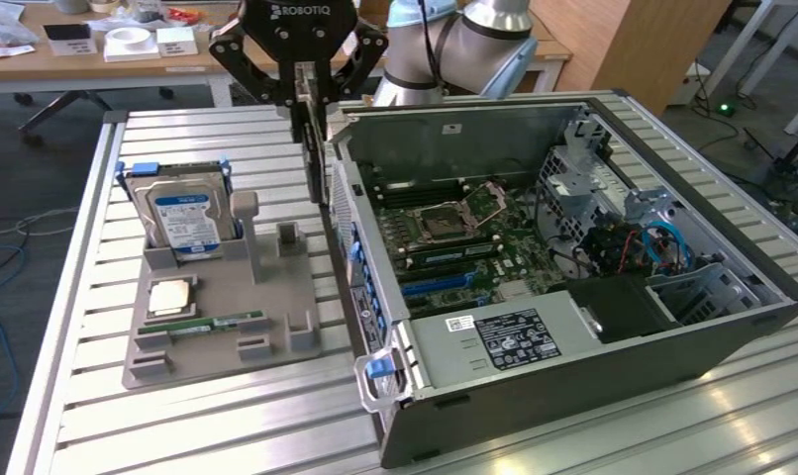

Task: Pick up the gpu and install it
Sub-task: 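Pick up the gpu and move the gpu toward the slot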

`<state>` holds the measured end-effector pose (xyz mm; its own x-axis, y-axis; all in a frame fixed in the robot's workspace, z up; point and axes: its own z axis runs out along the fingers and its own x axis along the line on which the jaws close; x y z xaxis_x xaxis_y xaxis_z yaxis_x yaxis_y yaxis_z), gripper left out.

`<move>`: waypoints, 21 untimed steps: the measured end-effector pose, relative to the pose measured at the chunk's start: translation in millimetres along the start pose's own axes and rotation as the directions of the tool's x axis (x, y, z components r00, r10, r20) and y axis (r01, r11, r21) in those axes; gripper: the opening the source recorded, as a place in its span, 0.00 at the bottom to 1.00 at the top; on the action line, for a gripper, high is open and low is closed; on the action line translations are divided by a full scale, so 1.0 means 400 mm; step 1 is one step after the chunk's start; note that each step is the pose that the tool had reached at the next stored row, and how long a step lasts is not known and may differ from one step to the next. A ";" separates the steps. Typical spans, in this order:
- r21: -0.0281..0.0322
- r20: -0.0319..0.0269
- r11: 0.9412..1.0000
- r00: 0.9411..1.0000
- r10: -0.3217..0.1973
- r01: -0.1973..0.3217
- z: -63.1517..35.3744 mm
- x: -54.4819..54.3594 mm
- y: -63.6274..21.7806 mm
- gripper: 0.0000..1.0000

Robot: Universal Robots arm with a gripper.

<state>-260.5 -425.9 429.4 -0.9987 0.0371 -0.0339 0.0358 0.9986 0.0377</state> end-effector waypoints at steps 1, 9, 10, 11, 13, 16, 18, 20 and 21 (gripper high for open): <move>0.000 0.000 1.000 1.000 0.000 0.000 0.000 -0.008 0.000 0.26; 0.000 0.000 1.000 1.000 0.000 0.000 0.003 -0.072 0.004 0.26; 0.000 0.000 1.000 1.000 0.000 0.000 0.003 -0.080 0.004 0.26; 0.000 0.000 1.000 1.000 0.000 0.000 0.003 -0.089 0.005 0.26; 0.000 0.000 1.000 1.000 0.000 0.000 0.004 -0.105 0.005 0.26; 0.000 0.000 1.000 1.000 0.000 0.000 0.005 -0.131 0.007 0.26; 0.000 0.000 1.000 1.000 0.000 0.000 0.005 -0.146 0.007 0.26; 0.000 0.000 1.000 1.000 0.000 0.000 0.006 -0.162 0.008 0.26; 0.000 0.000 1.000 1.000 0.000 0.000 0.006 -0.170 0.008 0.26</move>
<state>-192.3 -425.0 429.4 -0.9987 0.0371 -0.0338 0.0358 0.9986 0.0378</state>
